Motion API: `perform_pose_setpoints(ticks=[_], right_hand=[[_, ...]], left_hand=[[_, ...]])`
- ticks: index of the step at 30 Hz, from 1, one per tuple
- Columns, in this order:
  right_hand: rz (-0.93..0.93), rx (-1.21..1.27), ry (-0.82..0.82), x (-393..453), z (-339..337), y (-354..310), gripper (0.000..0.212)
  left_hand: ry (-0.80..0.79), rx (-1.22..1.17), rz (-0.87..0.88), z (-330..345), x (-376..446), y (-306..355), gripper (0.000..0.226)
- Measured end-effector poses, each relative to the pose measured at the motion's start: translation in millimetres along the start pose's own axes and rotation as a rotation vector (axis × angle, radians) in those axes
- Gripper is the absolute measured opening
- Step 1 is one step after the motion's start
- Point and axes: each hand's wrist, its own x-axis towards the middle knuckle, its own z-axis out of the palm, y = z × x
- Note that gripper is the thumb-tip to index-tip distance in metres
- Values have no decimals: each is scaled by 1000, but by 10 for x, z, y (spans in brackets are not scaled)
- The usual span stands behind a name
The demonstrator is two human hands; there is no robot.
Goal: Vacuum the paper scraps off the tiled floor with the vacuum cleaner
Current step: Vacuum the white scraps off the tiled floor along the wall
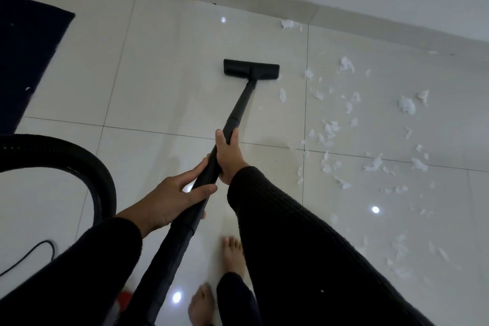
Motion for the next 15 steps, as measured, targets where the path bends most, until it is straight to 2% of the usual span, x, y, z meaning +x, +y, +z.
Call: perform_pose_setpoints(ticks=[15], right_hand=[[-44,-6,71,-497,-121,611,63]], left_hand=[[-77,-1,36,250,-406,-564,63]])
